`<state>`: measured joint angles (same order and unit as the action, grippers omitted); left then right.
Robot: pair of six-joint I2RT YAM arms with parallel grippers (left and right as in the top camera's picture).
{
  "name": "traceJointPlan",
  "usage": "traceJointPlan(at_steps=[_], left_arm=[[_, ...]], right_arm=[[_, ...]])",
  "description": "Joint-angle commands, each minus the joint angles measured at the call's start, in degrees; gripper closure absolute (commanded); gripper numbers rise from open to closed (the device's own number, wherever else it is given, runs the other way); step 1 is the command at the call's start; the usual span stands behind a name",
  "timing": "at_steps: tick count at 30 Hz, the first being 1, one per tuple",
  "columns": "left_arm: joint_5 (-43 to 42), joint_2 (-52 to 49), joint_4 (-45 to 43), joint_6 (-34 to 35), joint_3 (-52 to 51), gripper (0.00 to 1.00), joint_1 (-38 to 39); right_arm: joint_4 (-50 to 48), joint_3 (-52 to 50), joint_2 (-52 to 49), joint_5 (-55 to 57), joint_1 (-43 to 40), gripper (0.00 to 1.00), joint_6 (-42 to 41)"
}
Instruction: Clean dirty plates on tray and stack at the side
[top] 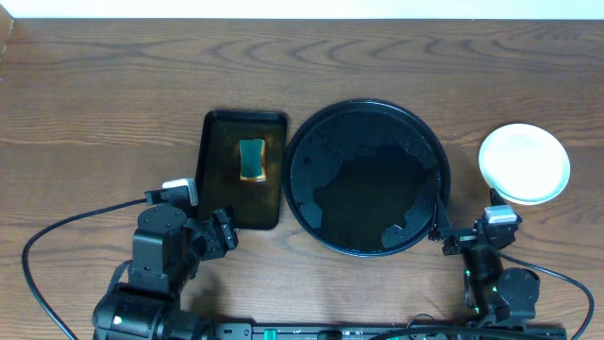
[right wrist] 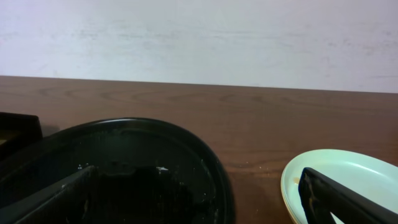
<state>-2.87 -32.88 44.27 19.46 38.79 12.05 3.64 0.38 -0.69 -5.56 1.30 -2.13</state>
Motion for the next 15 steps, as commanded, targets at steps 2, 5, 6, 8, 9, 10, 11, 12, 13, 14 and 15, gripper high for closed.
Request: traceJointPlan(at_steps=[2, 5, 6, 8, 9, 10, 11, 12, 13, 14, 15], left_arm=[[-0.11, 0.07, -0.22, -0.74, -0.31, 0.18, 0.02], [-0.11, 0.07, -0.22, -0.74, -0.31, 0.18, 0.02], [-0.11, 0.07, -0.22, -0.74, -0.31, 0.18, 0.02], [-0.11, 0.07, -0.22, -0.76, -0.31, 0.18, 0.02], [-0.11, 0.07, -0.22, -0.74, -0.31, 0.18, 0.02], [-0.11, 0.07, -0.22, -0.74, -0.31, 0.18, 0.02], [-0.11, 0.07, -0.07, -0.76, -0.31, 0.18, 0.02], [-0.11, 0.07, 0.22, -0.76, -0.31, 0.18, 0.02], [-0.09, 0.07, 0.68, -0.79, -0.31, 0.18, 0.02], [0.63, 0.11, 1.03, -1.53, -0.33, 0.18, -0.11], [1.09, 0.11, 1.20, -1.88, -0.33, 0.18, -0.28]], right_arm=[[0.24, -0.07, 0.31, 0.15, 0.61, 0.01, 0.04], [0.24, -0.07, 0.31, 0.15, 0.61, 0.01, 0.04], [0.24, -0.07, 0.33, 0.15, 0.61, 0.01, 0.04], [0.24, -0.07, 0.31, 0.15, 0.61, 0.01, 0.04], [0.24, -0.07, 0.31, 0.15, 0.61, 0.01, 0.04], [0.24, -0.07, 0.31, 0.15, 0.61, 0.01, 0.04], [0.24, -0.07, 0.31, 0.15, 0.61, 0.01, 0.04], [0.24, -0.07, 0.31, 0.15, 0.61, 0.01, 0.04], [0.24, -0.07, 0.31, 0.15, 0.61, 0.01, 0.04], [0.24, -0.07, 0.31, 0.15, 0.61, 0.01, 0.04], [0.24, -0.07, 0.31, 0.15, 0.61, 0.01, 0.04]])
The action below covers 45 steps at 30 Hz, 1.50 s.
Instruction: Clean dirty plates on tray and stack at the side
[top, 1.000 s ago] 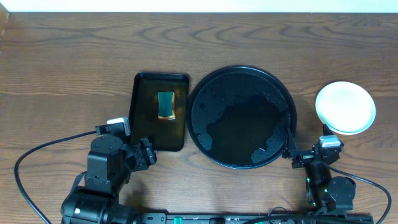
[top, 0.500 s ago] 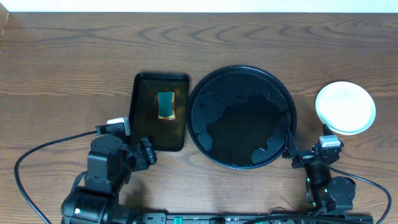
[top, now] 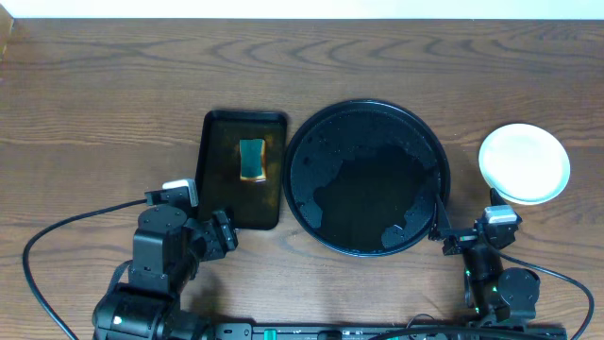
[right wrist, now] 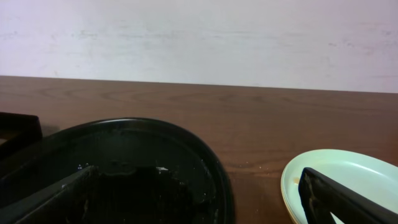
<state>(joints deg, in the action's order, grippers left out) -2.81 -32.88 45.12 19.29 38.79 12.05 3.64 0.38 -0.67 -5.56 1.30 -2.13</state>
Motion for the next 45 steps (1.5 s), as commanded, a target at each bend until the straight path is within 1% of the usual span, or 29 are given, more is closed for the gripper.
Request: traceJointPlan(at_steps=[1, 5, 8, 14, 21, 25, 30, 35, 37, 40, 45], left_arm=[[1.62, 0.28, 0.50, -1.66, -0.33, 0.18, -0.96], [1.99, 2.29, 0.63, -1.70, -0.85, 0.18, -4.85], [1.99, 5.05, 0.15, -1.66, -3.21, 0.18, -7.67], [1.97, 14.43, -7.06, -1.62, -13.16, 0.18, -12.83], [1.97, 25.57, -21.22, -1.64, -25.99, 0.18, -14.34], [1.99, 29.16, -32.61, -1.75, -32.06, 0.18, -14.36], [1.97, 31.76, -48.65, -5.44, -38.32, 0.18, -14.36], [1.97, 32.81, -50.82, -12.70, -38.56, 0.18, -14.40], [1.97, 32.81, -48.02, -13.07, -38.56, 0.18, -14.40], [1.99, 32.81, -40.59, -13.00, -38.56, 0.18, -14.38], [1.97, 32.81, -41.07, -13.05, -38.56, 0.18, -14.40]], right_arm=[[0.24, -0.07, 0.28, 0.15, 0.61, 0.01, 0.04], [0.24, -0.07, 0.28, 0.15, 0.61, 0.01, 0.04], [0.24, -0.07, 0.28, 0.15, 0.61, 0.01, 0.04], [0.24, -0.07, 0.28, 0.15, 0.61, 0.01, 0.04], [0.24, -0.07, 0.28, 0.15, 0.61, 0.01, 0.04], [0.24, -0.07, 0.28, 0.15, 0.61, 0.01, 0.04], [0.24, -0.07, 0.28, 0.15, 0.61, 0.01, 0.04], [0.24, -0.07, 0.28, 0.15, 0.61, 0.01, 0.04], [0.24, -0.07, 0.31, 0.15, 0.61, 0.01, 0.04], [0.24, -0.07, 0.28, 0.15, 0.61, 0.01, 0.04], [0.24, -0.07, 0.28, 0.15, 0.61, 0.01, 0.04]])
